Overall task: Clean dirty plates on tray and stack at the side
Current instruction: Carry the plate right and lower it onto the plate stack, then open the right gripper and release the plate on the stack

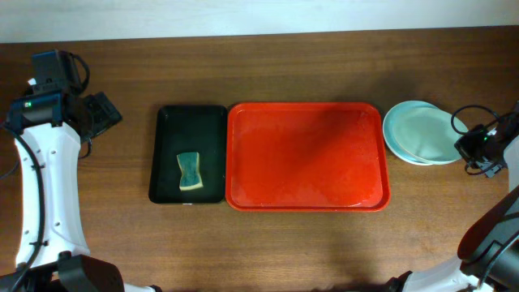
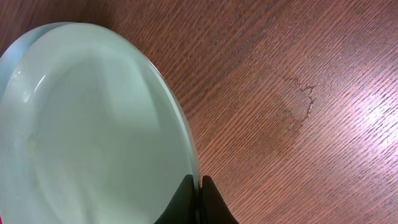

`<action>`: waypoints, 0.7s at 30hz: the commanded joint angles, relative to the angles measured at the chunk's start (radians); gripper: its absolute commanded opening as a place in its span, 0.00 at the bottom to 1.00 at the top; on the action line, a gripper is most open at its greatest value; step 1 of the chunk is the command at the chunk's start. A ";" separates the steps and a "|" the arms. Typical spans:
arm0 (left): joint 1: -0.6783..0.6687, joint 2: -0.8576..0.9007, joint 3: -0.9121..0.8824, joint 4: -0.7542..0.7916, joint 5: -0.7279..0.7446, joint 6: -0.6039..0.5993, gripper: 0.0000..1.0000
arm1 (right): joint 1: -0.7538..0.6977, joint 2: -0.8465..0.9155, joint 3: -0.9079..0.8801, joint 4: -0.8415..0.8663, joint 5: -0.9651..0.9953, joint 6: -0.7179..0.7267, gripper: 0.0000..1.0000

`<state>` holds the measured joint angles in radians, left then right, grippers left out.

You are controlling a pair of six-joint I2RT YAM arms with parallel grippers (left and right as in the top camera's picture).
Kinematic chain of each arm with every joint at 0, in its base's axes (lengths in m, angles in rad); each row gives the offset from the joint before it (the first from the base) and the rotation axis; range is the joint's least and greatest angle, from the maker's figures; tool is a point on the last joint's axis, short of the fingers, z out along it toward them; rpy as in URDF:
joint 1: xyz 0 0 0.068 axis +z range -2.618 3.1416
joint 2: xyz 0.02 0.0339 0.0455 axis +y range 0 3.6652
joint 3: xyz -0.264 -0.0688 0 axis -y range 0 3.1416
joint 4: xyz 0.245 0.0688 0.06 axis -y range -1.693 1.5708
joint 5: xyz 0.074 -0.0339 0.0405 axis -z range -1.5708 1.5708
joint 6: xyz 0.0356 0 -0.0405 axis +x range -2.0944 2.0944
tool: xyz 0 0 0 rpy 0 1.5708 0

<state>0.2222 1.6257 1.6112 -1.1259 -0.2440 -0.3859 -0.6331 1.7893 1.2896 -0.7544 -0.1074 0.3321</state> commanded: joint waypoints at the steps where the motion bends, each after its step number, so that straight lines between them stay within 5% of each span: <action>1: 0.002 -0.011 0.006 -0.002 -0.007 -0.006 0.99 | 0.006 0.002 -0.007 0.003 -0.014 -0.010 0.09; 6: 0.002 -0.011 0.006 -0.002 -0.007 -0.006 0.99 | 0.021 0.002 -0.007 -0.003 -0.021 -0.018 0.39; 7: 0.002 -0.011 0.006 -0.002 -0.007 -0.006 0.99 | 0.037 0.002 -0.007 -0.005 -0.023 -0.055 0.55; 8: 0.002 -0.011 0.006 -0.002 -0.007 -0.006 0.99 | 0.045 0.002 -0.007 -0.004 -0.024 -0.071 0.59; 14: 0.002 -0.011 0.006 -0.002 -0.007 -0.006 0.99 | 0.107 0.002 -0.007 -0.008 -0.025 -0.126 0.67; 21: 0.002 -0.011 0.006 -0.002 -0.007 -0.006 0.99 | 0.270 0.002 -0.007 -0.009 -0.121 -0.421 0.67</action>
<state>0.2218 1.6257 1.6112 -1.1259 -0.2440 -0.3862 -0.4473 1.7893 1.2896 -0.7586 -0.1692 0.0715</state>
